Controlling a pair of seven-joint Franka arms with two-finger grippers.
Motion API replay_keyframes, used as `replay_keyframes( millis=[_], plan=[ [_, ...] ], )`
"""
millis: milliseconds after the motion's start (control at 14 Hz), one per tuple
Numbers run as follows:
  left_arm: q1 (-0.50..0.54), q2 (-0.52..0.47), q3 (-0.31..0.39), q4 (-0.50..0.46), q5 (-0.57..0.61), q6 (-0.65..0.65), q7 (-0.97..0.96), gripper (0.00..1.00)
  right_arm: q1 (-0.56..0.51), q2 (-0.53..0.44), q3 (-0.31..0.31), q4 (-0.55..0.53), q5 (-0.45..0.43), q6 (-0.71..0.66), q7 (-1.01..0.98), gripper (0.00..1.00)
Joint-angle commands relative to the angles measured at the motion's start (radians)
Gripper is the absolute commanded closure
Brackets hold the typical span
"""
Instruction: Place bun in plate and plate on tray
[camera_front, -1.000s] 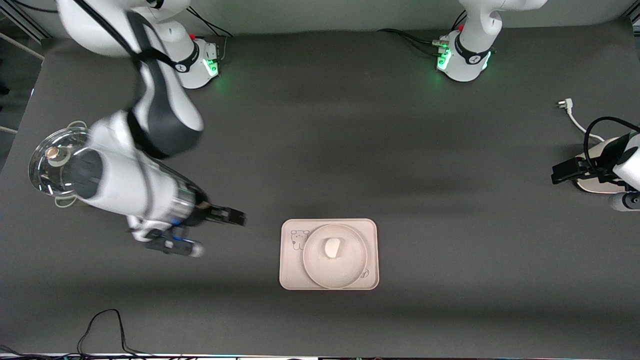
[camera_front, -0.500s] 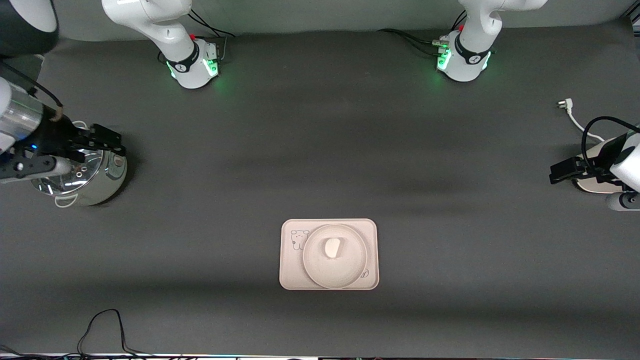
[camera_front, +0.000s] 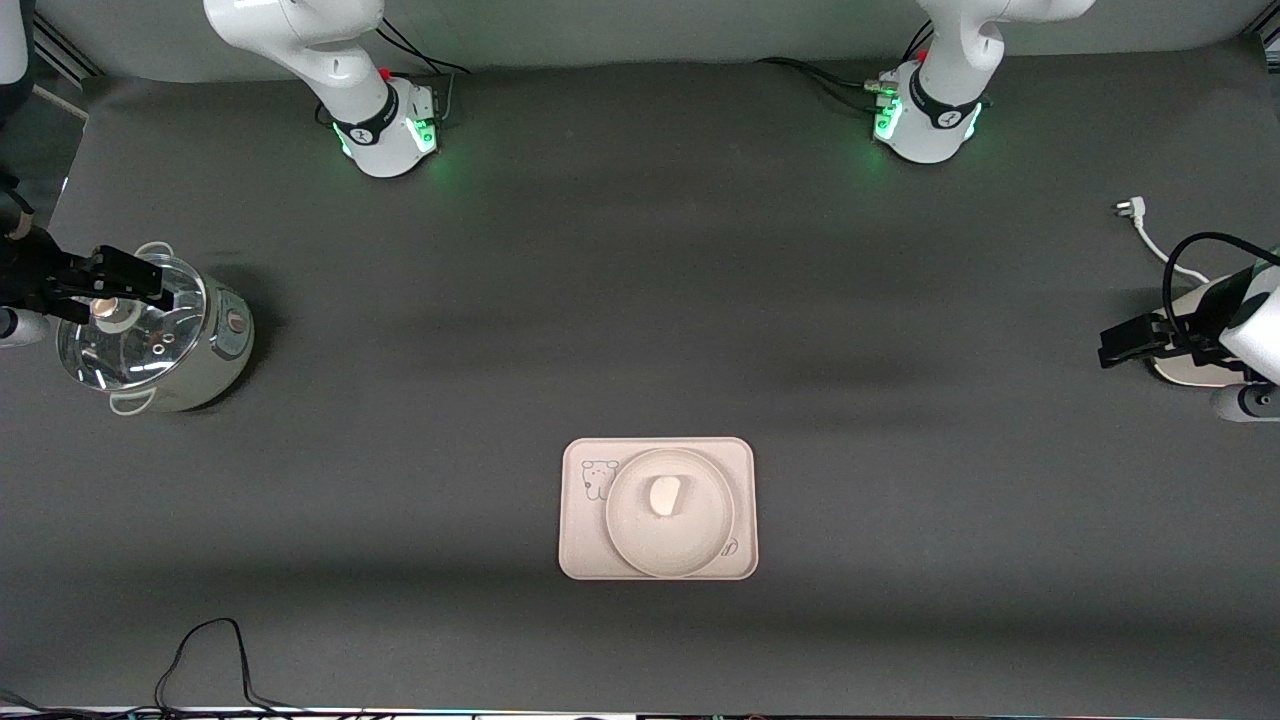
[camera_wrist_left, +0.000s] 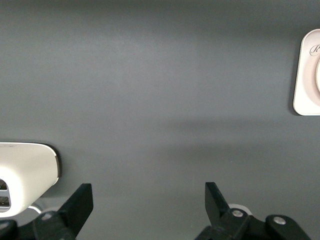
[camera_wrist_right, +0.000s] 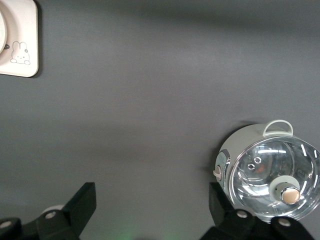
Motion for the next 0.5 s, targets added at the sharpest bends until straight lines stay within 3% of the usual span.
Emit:
replay_keyframes(
  millis=[0, 429],
  plan=[
    [-0.012, -0.021, 0.005, -0.005, 0.013, -0.008, -0.012, 0.0, -0.006, -0.006, 0.013, -0.008, -0.022, 0.015, 0.012, 0.0],
    [-0.012, -0.024, 0.007, 0.001, 0.013, -0.009, -0.009, 0.0, -0.001, -0.006, 0.014, -0.007, -0.039, 0.015, 0.05, 0.0]
  ],
)
